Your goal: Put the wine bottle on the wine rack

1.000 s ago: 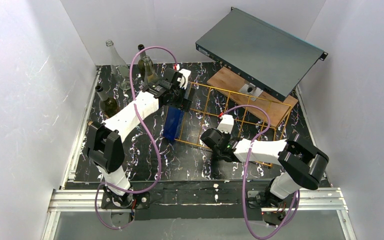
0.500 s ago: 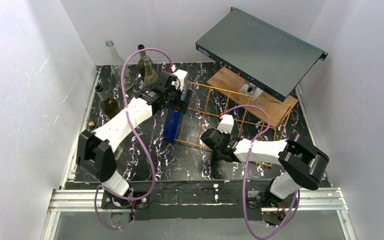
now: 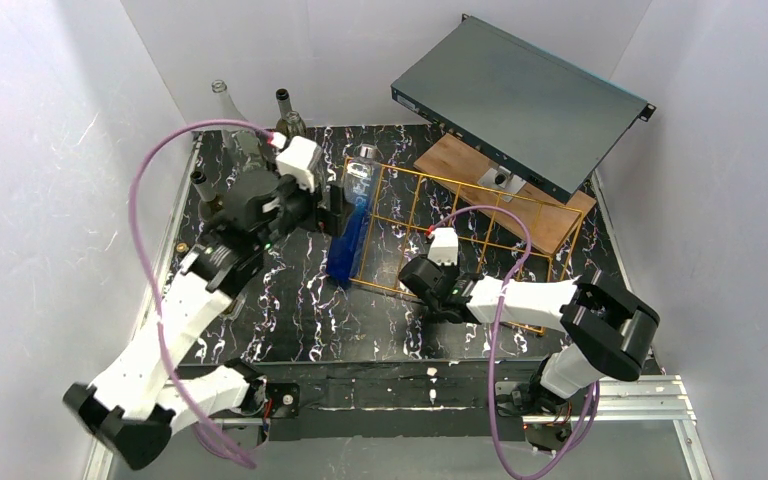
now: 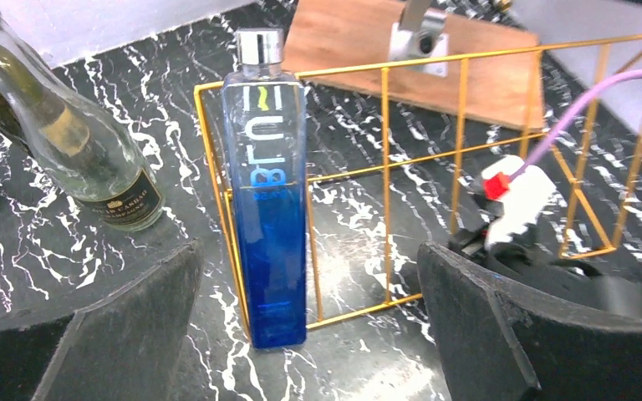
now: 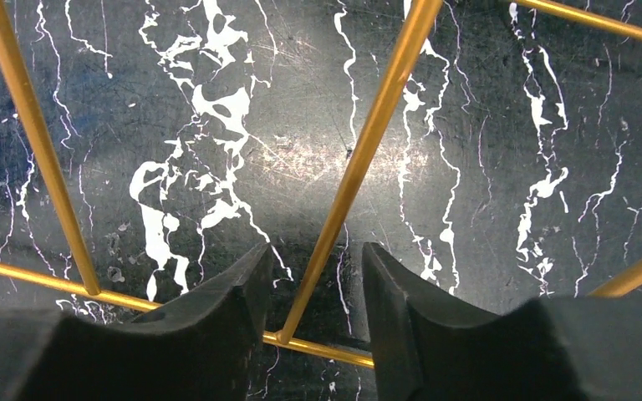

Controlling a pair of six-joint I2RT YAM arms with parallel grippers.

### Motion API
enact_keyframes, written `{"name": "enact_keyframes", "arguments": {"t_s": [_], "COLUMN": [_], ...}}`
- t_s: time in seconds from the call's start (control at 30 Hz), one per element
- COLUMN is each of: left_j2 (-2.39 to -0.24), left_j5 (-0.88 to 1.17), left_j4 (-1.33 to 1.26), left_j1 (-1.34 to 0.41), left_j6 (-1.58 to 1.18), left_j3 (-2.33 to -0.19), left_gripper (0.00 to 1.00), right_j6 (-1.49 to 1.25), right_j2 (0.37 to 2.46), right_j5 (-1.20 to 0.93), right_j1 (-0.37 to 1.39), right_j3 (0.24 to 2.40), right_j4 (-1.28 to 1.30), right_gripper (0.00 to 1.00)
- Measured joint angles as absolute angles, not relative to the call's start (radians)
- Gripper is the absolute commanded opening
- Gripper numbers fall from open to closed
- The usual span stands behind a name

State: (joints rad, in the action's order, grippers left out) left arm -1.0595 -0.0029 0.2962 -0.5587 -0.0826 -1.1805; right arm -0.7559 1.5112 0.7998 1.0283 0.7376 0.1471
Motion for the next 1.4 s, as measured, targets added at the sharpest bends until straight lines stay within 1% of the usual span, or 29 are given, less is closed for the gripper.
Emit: {"name": "enact_keyframes", "arguments": {"t_s": [0.13, 0.2, 0.27, 0.37, 0.6, 0.67, 0.8, 0.93, 1.03, 1.2, 1.4], "left_j2": [-0.921, -0.805, -0.722, -0.606, -0.400, -0.358, -0.323, -0.355, -0.421, -0.543, -0.685], "left_j5": [0.023, 0.023, 0.010, -0.052, -0.342, -0.408, -0.474, -0.508, -0.581, -0.712, -0.744], "left_j4": [0.354, 0.406, 0.443, 0.527, 0.701, 0.745, 0.836, 0.907, 0.942, 0.974, 0.995], "left_j1": [-0.559, -0.559, -0.559, -0.559, -0.559, -0.559, -0.559, -0.559, -0.559, -0.559, -0.559], "left_j6": [-0.124, -0.152, -0.169, -0.177, -0.176, -0.183, -0.212, -0.233, -0.250, -0.263, -0.279], "left_j3": [-1.181, -1.181, -1.185, -1.221, -1.355, -1.354, -1.298, -1.224, -1.216, -1.217, -1.220], "left_gripper": [0.98, 0.98, 0.98, 0.98, 0.98, 0.98, 0.98, 0.98, 0.98, 0.98, 0.98], "right_j6": [-0.714, -0.686, -0.662, -0.609, -0.470, -0.434, -0.374, -0.355, -0.356, -0.366, -0.372], "right_j2": [1.494, 1.477, 1.458, 1.422, 1.258, 1.212, 1.132, 1.076, 1.053, 1.033, 1.019], "right_j5": [0.786, 0.778, 0.772, 0.752, 0.673, 0.637, 0.529, 0.427, 0.383, 0.355, 0.355], "right_j1": [1.028, 1.028, 1.028, 1.028, 1.029, 1.029, 1.029, 1.029, 1.030, 1.030, 1.030], "right_j3": [0.739, 0.739, 0.740, 0.745, 0.765, 0.775, 0.781, 0.781, 0.780, 0.771, 0.769], "right_j4": [0.147, 0.147, 0.147, 0.147, 0.158, 0.157, 0.154, 0.144, 0.132, 0.131, 0.131], "right_gripper": [0.75, 0.89, 0.98, 0.98, 0.98, 0.98, 0.98, 0.98, 0.99, 0.98, 0.98]}}
